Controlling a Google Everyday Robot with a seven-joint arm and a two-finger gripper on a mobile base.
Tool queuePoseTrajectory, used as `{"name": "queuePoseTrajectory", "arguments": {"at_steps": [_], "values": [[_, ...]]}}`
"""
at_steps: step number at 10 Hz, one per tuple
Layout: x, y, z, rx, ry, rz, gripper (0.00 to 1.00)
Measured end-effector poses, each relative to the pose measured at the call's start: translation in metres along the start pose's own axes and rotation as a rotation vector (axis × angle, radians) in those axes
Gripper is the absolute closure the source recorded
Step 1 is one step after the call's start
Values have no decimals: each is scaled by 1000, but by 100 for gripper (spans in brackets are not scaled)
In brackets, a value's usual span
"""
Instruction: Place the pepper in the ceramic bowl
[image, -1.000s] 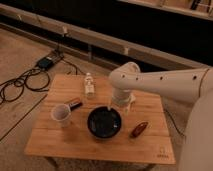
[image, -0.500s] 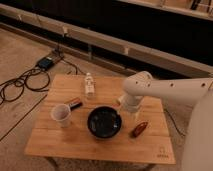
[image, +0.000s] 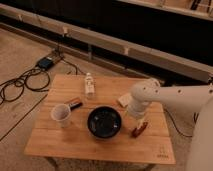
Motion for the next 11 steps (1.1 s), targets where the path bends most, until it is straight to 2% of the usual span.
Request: {"name": "queuePoseTrajectory", "arguments": {"at_steps": [4,8,10,11], "values": [[-5,-25,13,13,17,54,35],[-17,-40,31,24,33,54,35],[-20,-47,44,53,62,39,35],[-20,-49,48,64,74,33,39]]}}
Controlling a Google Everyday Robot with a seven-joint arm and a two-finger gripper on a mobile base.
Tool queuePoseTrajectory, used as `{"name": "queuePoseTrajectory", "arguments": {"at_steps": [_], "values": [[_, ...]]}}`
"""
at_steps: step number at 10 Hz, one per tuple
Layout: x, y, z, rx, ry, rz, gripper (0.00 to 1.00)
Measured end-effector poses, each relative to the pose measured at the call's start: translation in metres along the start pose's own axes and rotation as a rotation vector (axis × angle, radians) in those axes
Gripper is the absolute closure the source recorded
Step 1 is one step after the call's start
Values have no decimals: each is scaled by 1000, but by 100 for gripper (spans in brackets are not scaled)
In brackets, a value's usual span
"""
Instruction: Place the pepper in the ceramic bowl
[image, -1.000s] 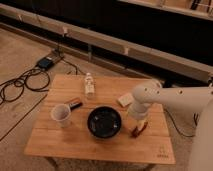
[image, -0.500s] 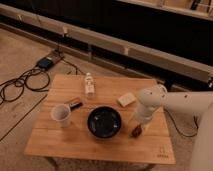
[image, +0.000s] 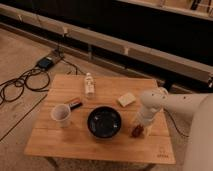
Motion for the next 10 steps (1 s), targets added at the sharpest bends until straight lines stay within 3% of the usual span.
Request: {"name": "queuePoseTrajectory", "arguments": {"at_steps": [1,2,5,8,10], "values": [[-1,-2,4,10,11,-5,45],[-8,2,2,0,3,-17,68],[-18,16,-40,-57,-94,-54,98],[-6,35,-87,-54,-181,-149,100],[28,73,-111,-43,-210,-294,100]]}}
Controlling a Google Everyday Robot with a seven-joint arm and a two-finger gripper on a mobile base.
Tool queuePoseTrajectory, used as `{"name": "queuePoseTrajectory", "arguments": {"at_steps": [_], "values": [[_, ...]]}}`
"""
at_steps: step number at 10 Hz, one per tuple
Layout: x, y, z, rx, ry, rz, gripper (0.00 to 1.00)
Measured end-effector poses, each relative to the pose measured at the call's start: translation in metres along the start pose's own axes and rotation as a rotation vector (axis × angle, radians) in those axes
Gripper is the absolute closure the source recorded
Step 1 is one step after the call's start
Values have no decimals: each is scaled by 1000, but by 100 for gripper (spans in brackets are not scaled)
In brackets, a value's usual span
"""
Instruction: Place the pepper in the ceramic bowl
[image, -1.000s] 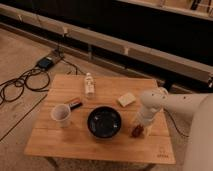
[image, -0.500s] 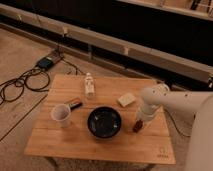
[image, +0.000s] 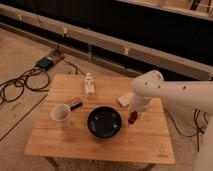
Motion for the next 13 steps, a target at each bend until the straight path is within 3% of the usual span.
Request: {"name": "queuePoseTrajectory", "arguments": {"at_steps": [2,4,9,13], "values": [[14,34,-9,-10,-1,-89,100],[33,79,-5,-34,23,-189,100],[45,108,25,-62,85,-253,96],[43,115,33,-92,99,-271,54]]}}
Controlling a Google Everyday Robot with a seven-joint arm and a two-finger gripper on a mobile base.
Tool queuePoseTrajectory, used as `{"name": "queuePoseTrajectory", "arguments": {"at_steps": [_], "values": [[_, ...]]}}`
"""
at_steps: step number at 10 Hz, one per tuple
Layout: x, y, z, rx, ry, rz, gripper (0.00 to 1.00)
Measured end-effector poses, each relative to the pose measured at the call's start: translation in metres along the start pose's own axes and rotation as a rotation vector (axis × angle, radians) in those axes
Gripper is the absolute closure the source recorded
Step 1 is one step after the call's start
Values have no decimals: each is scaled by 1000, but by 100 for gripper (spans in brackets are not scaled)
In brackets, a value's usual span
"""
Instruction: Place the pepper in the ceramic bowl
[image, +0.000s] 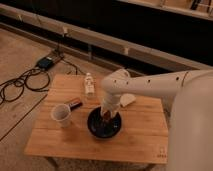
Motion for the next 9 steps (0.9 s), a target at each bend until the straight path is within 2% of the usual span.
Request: {"name": "queuePoseTrajectory", "arguments": {"at_steps": [2,4,9], "values": [[1,1,2,-8,6,-6,34],[1,2,3,-14,10,-12,21],[1,2,3,-14,10,-12,21]]}}
